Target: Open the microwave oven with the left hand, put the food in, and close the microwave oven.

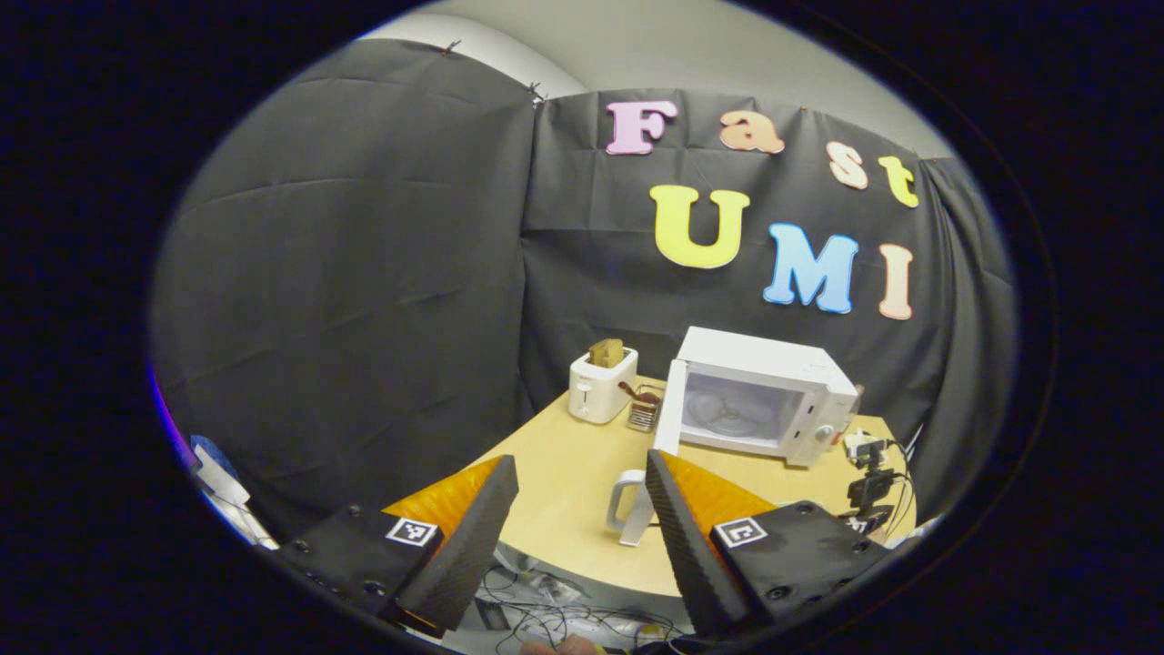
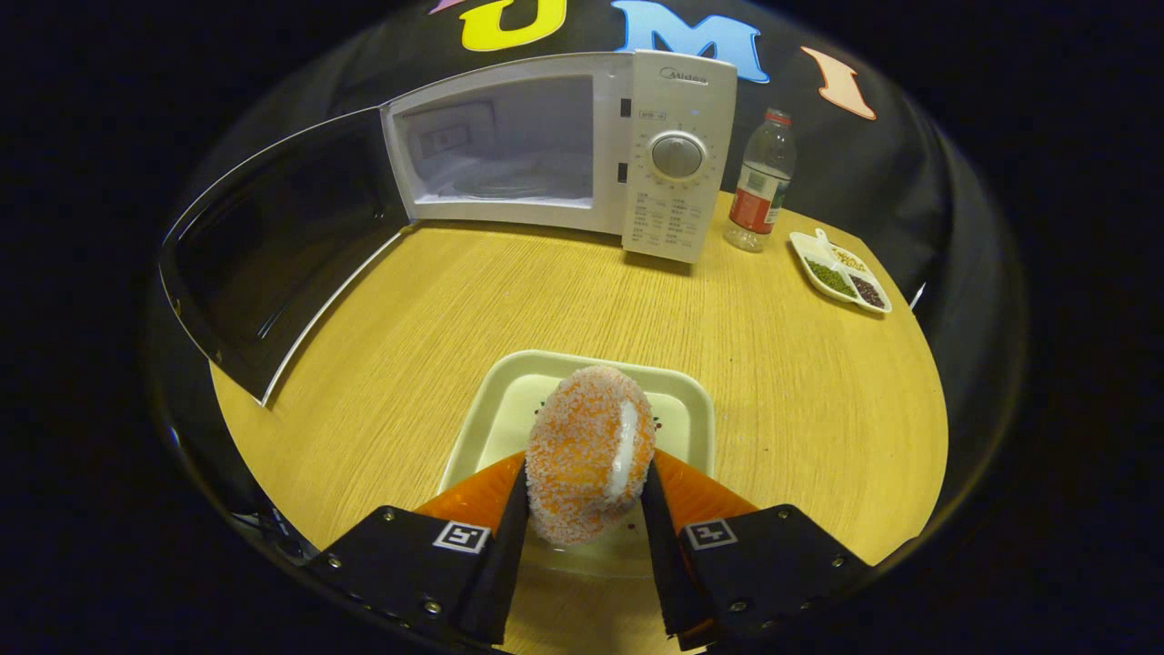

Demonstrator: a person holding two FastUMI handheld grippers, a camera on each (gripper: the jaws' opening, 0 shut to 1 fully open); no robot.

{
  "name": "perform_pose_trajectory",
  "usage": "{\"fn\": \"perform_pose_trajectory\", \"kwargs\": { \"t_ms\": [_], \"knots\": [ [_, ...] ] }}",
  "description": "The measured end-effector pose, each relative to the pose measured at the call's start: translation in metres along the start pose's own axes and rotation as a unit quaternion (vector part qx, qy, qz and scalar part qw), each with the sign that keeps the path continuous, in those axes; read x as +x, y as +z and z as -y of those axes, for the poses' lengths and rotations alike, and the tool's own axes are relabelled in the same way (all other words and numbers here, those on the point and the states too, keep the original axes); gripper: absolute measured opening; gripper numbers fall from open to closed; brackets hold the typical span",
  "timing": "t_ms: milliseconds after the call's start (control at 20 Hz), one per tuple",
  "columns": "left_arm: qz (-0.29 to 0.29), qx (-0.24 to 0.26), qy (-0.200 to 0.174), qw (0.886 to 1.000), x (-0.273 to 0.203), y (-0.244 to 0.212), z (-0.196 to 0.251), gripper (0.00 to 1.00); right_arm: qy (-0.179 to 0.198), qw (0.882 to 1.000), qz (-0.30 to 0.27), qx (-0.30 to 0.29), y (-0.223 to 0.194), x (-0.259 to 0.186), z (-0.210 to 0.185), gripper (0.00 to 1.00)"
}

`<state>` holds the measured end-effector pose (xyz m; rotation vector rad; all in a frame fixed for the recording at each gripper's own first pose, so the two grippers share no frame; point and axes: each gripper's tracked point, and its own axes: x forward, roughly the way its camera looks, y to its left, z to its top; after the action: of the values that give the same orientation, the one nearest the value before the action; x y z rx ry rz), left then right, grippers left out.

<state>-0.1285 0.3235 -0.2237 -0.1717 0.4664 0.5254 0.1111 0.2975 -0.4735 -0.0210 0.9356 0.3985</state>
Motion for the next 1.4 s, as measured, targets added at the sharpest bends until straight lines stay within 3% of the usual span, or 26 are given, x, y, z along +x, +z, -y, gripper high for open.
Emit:
{"fn": "perform_pose_trajectory", "kwargs": {
  "t_ms": [100, 150, 400, 450, 600, 1000, 1400],
  "knots": [
    [0.010, -0.013, -0.011, 1.000, -0.012, -0.001, -0.005, 1.00, 0.007, 1.000, 0.008, 0.011, 0.007, -0.015, -0.008, 0.63],
    [0.014, -0.020, -0.019, 1.000, -0.015, -0.002, -0.005, 0.90, 0.007, 1.000, 0.013, 0.010, 0.012, -0.022, -0.010, 0.63],
    [0.035, -0.039, -0.063, 0.997, -0.019, -0.006, -0.002, 0.95, 0.008, 0.999, 0.048, 0.012, 0.033, -0.059, -0.019, 0.63],
    [0.034, -0.035, -0.066, 0.997, -0.018, -0.008, -0.002, 0.90, 0.014, 0.998, 0.053, 0.019, 0.037, -0.065, -0.022, 0.63],
    [0.043, -0.037, -0.075, 0.996, -0.019, 0.000, 0.003, 0.89, 0.025, 0.997, 0.073, 0.021, 0.058, -0.076, -0.028, 0.63],
    [0.032, -0.037, -0.020, 0.999, 0.004, 0.018, 0.002, 0.89, 0.079, 0.992, 0.084, 0.057, 0.118, -0.027, -0.067, 0.63],
    [0.004, 0.000, 0.030, 1.000, 0.016, 0.022, 0.019, 0.90, 0.125, 0.981, 0.102, 0.104, 0.190, 0.044, -0.119, 0.63]
  ]
}}
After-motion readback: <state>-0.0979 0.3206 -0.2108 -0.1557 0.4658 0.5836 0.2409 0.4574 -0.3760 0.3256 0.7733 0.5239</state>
